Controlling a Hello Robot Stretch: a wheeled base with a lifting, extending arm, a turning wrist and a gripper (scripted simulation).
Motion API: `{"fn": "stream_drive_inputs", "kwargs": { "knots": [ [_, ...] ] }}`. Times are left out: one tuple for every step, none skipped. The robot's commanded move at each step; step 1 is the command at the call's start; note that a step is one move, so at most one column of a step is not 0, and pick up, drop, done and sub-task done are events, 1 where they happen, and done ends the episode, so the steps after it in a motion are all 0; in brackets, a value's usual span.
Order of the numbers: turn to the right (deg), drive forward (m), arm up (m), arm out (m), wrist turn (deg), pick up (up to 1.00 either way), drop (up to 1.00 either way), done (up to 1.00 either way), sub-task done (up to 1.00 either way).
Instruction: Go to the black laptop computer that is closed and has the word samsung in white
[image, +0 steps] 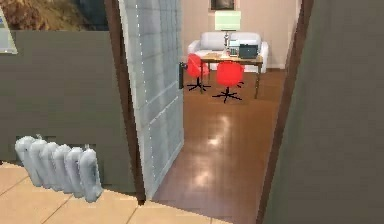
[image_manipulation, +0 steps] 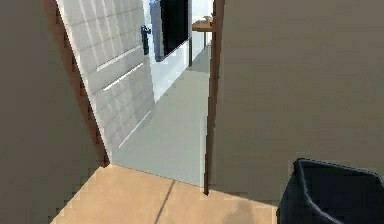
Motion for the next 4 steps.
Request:
{"fn": "stream_drive_inputs", "kwargs": {
  "knots": [
    [0.0,0.95,0.0,0.0,0.0,0.0,0.0,0.0,0.0],
    [9.0,0.0,0.0,0.0,0.0,0.0,0.0,0.0,0.0],
    [0.0,0.3,0.0,0.0,0.0,0.0,0.0,0.0,0.0],
    [30.0,0.0,0.0,0.0,0.0,0.0,0.0,0.0,0.0]
  ]
}}
